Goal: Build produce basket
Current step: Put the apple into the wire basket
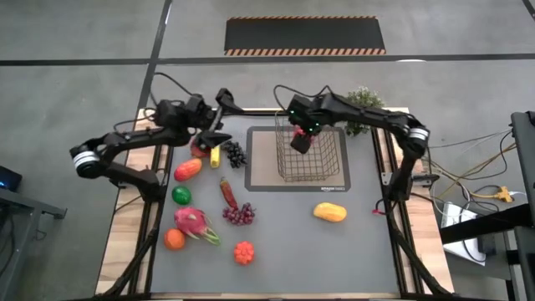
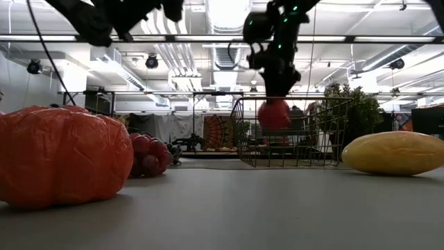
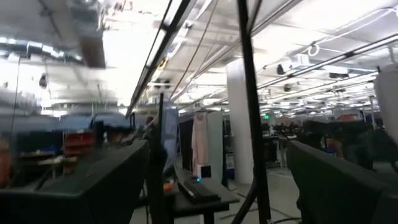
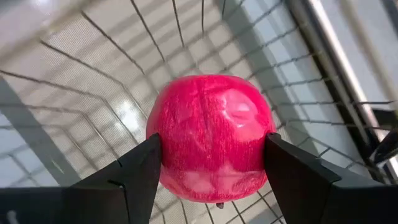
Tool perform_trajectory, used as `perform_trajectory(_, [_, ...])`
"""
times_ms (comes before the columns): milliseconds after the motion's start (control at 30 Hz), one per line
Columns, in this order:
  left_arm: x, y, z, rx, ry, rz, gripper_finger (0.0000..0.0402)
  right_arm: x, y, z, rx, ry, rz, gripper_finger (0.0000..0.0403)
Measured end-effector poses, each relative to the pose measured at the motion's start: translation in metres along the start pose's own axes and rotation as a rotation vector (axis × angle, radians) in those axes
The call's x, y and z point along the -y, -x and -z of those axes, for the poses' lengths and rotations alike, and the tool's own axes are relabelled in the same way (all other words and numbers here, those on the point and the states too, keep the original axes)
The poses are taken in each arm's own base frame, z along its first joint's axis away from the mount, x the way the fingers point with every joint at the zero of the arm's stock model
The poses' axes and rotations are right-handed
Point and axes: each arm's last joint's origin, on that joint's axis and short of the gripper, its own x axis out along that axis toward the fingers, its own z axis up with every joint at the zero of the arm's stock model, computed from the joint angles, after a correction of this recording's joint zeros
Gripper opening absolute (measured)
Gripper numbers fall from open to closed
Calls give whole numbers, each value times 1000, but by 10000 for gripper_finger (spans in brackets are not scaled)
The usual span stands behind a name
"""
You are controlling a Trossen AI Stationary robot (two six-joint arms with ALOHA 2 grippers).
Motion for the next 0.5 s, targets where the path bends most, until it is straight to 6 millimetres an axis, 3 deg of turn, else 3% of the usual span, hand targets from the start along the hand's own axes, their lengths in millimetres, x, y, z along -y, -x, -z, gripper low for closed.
perform_trajectory(233, [16,3,-27,37,-62,23,361,-2,-35,-10,-140,41,12,245])
perform_trajectory(500, [22,5,-36,50,-79,29,361,-1,-54,-13,-194,71,15,266])
